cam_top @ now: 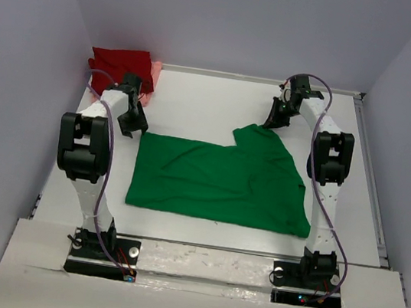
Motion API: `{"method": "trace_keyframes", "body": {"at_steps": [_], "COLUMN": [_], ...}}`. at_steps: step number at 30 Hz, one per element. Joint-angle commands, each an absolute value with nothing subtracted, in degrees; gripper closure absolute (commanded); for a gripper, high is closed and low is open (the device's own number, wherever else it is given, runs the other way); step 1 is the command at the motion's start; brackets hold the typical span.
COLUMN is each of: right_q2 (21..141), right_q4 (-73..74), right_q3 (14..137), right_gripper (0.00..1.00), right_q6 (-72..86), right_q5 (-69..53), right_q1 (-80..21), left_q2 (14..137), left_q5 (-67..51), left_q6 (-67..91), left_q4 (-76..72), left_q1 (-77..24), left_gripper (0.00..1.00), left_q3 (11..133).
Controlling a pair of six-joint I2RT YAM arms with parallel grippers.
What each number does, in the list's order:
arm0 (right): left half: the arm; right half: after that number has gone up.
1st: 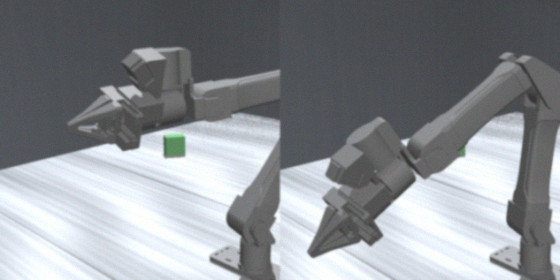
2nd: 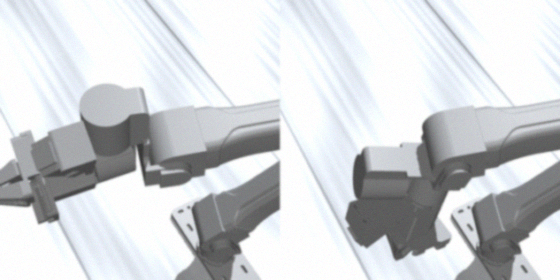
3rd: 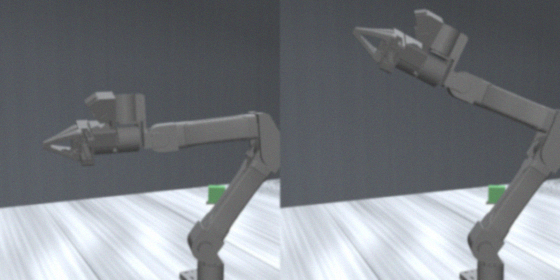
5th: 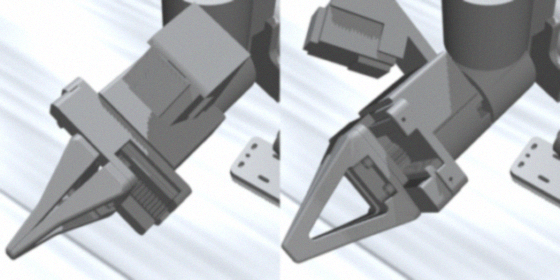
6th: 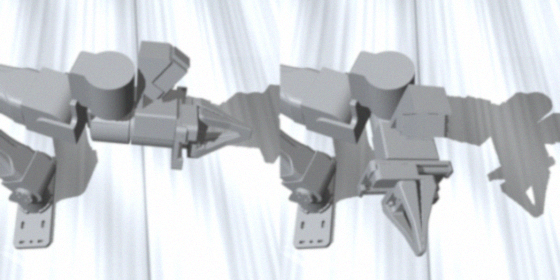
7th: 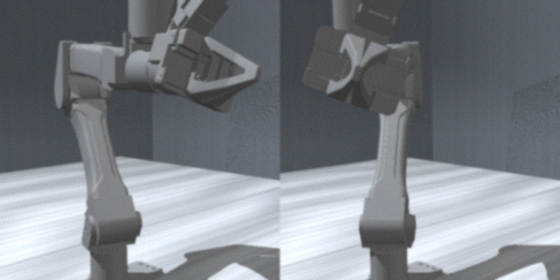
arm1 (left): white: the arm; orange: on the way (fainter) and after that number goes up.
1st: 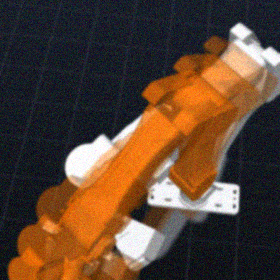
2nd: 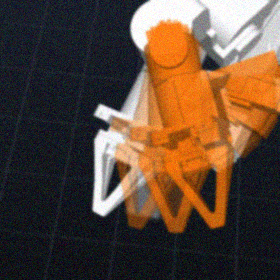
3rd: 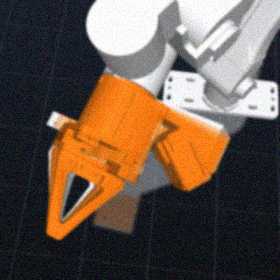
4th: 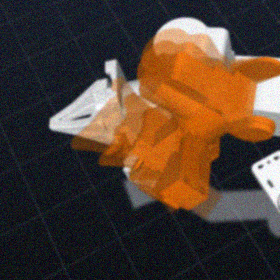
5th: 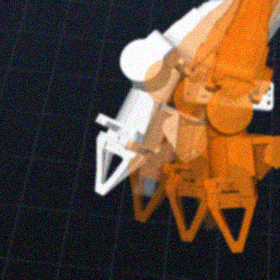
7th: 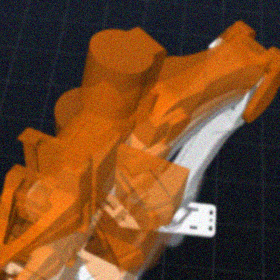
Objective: Fold and stack the t-shirts
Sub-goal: Grap the side of the flattened tshirt furthest away from the robot with both arms
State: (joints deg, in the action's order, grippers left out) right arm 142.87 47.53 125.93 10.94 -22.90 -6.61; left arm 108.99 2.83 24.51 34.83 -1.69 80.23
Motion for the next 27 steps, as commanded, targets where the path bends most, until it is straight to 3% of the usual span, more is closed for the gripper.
{"method": "trace_keyframes", "body": {"at_steps": [1,10,27], "right_q2": [139.7,139.7,139.5], "right_q4": [48.0,48.1,48.2], "right_q3": [126.2,126.0,126.0], "right_gripper": [1.0,1.0,1.0], "right_q6": [9.8,9.5,10.2], "right_q5": [-21.7,-22.0,-22.9], "right_q1": [-6.7,-6.7,-6.7], "left_q2": [105.6,108.0,117.0], "left_q5": [1.2,-3.5,-7.1], "left_q6": [22.7,21.8,22.5], "left_q4": [32.7,31.9,33.6], "left_q1": [-0.5,-0.4,-0.4], "left_gripper": [0.36,0.32,0.38], "left_q3": [79.6,81.2,88.7]}}
